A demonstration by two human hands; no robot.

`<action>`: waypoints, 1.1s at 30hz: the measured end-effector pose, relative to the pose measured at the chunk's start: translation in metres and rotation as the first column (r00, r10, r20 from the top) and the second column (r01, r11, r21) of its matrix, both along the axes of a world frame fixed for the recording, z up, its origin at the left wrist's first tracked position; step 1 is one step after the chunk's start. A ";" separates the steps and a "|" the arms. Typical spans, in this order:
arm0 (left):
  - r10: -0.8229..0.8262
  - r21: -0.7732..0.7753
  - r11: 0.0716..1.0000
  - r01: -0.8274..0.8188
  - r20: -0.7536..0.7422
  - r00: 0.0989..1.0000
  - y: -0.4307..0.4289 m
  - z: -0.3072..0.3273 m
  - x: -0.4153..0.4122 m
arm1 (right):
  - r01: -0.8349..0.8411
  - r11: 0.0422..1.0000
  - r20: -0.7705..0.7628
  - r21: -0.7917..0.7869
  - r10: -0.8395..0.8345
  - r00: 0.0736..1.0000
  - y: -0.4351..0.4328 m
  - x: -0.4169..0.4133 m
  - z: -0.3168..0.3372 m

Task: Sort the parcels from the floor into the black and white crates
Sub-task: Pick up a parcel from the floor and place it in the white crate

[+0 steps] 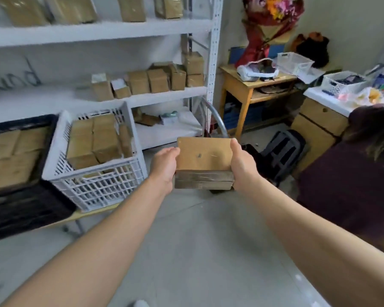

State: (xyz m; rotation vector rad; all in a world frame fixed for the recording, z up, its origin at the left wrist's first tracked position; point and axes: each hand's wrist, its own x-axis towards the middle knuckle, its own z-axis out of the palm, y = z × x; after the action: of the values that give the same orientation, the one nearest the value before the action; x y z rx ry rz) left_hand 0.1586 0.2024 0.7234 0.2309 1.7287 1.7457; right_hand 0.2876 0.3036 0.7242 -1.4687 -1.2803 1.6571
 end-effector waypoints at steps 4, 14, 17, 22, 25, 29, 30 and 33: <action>0.183 -0.014 0.983 -0.183 0.009 0.983 -0.055 0.004 -0.075 | -0.193 0.981 -0.011 0.037 0.193 0.981 -0.036 -0.087 0.009; 0.352 -0.019 0.936 -0.351 0.036 0.935 -0.136 0.008 -0.247 | -0.342 0.938 -0.060 0.061 0.346 0.936 -0.100 -0.274 0.021; 0.357 -0.025 0.934 -0.356 0.034 0.934 -0.144 0.007 -0.287 | -0.354 0.933 -0.074 0.060 0.358 0.931 -0.107 -0.319 0.018; 0.360 -0.055 0.932 -0.358 0.025 0.933 -0.157 -0.003 -0.340 | -0.406 0.913 -0.038 0.029 0.407 0.913 -0.112 -0.377 0.005; 0.368 -0.058 0.929 -0.365 0.052 0.928 -0.161 -0.015 -0.366 | -0.437 0.900 0.004 0.005 0.437 0.900 -0.112 -0.407 -0.006; 0.391 -0.110 0.917 -0.383 0.069 0.918 -0.160 -0.033 -0.398 | -0.485 0.875 0.060 -0.001 0.484 0.873 -0.104 -0.445 -0.021; 0.390 -0.132 0.915 -0.380 0.062 0.919 -0.159 -0.039 -0.407 | -0.502 0.865 0.075 -0.012 0.502 0.862 -0.102 -0.455 -0.027; 0.392 -0.236 0.896 -0.377 0.019 0.920 -0.155 -0.057 -0.429 | -0.561 0.824 0.140 -0.072 0.566 0.813 -0.091 -0.482 -0.047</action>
State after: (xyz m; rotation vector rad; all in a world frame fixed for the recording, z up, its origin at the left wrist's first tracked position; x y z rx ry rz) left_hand -0.2703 0.0472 0.6665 -0.2890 2.0071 1.7744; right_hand -0.1948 0.2125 0.6773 -1.3249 -1.9331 1.9531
